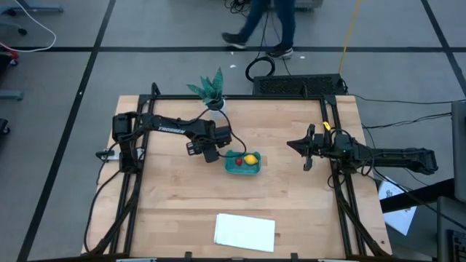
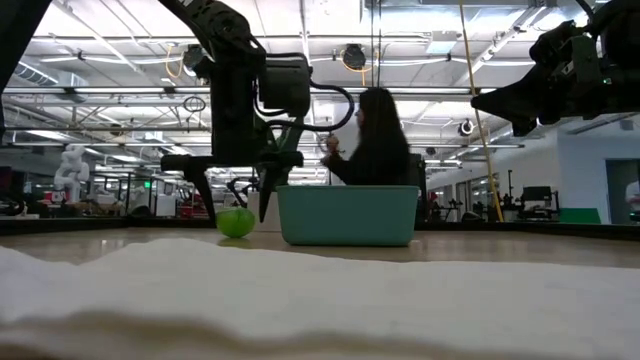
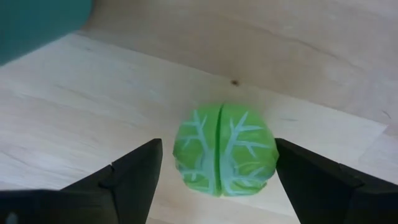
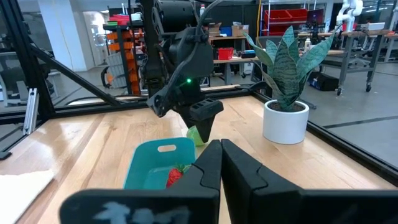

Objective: Pick and placing Produce into tupperware
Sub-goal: Put the green cabbage into the blue container

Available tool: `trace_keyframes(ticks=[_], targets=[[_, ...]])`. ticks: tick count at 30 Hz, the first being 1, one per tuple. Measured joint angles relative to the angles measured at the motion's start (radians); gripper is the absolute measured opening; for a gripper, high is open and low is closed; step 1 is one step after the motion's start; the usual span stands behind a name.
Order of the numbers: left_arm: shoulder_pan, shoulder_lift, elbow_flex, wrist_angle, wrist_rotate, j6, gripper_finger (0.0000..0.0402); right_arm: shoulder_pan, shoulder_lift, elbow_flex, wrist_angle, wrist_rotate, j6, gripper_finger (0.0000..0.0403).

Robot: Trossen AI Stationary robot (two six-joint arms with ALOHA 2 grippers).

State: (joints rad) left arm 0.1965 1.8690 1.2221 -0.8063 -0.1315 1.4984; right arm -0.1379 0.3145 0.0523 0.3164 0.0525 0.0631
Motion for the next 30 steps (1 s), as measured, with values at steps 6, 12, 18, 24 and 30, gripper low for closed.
trace_keyframes(ticks=[6,12,18,24,30], targets=[[0.000,0.000,0.000,0.007,0.000,-0.013,0.0310,0.000,0.000,0.000,0.000,0.000,0.000,0.0000],[0.015,0.000,0.000,0.049,0.000,-0.097,0.0310,0.000,0.000,0.000,0.000,0.000,0.002,0.0000],[0.017,0.000,0.000,0.049,0.032,-0.100,0.0310,0.000,0.000,0.000,0.000,0.000,0.001,0.0000],[0.017,0.000,0.000,0.050,0.036,-0.067,0.0310,0.000,0.000,0.000,0.000,0.000,0.000,0.0000],[0.017,0.000,0.000,0.050,0.045,-0.067,0.0310,0.000,0.000,0.000,0.000,0.000,0.000,0.0000]])
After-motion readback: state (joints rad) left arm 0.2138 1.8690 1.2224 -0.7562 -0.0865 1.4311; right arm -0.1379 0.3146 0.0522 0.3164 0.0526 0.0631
